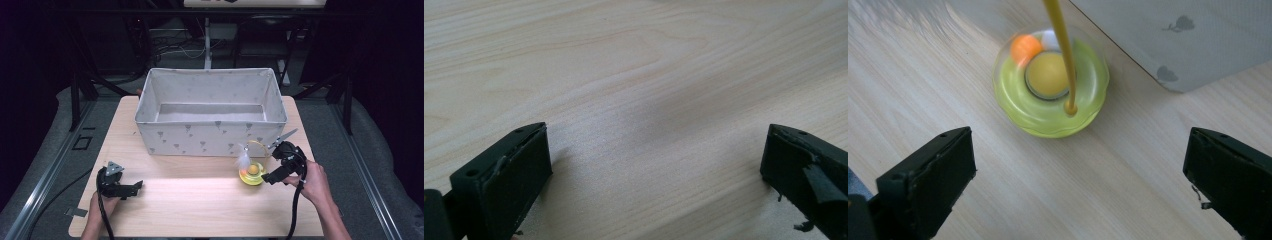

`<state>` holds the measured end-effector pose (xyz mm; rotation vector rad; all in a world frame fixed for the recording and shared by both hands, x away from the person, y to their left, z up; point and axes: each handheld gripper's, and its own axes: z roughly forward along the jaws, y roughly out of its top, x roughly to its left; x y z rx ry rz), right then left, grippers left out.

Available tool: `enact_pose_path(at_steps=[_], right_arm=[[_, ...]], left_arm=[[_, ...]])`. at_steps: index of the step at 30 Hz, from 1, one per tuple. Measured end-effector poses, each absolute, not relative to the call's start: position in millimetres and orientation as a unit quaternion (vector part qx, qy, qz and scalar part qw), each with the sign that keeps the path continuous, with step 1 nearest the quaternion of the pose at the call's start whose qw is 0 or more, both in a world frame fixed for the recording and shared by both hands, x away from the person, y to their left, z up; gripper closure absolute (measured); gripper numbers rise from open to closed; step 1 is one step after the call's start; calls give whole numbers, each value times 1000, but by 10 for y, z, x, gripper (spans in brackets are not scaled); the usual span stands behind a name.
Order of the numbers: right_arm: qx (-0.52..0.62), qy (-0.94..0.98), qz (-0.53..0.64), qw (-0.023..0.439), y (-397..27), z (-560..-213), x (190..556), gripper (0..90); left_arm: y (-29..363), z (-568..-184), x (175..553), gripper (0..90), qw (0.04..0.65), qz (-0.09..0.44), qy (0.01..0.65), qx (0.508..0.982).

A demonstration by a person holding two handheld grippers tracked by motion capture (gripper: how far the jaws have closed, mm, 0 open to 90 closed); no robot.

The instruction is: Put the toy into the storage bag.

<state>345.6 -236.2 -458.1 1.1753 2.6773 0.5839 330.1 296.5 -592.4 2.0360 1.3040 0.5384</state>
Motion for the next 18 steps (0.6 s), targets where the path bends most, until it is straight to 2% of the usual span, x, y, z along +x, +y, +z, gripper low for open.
enact_pose_path(at_steps=[12,13,15,18], right_arm=[[378,901,197,82,-2288,-4421,3548,5],[375,901,201,80,-2276,-4388,3559,68],[371,903,201,82,-2264,-4354,3570,139],[369,903,205,82,-2240,-4308,3583,192]], left_arm=[[2966,-5924,3301,0,326,206,498,777],[2966,-5923,3301,0,326,206,497,777],[2966,-5924,3301,0,326,206,497,777],[2965,-5924,3301,0,326,205,498,777]])
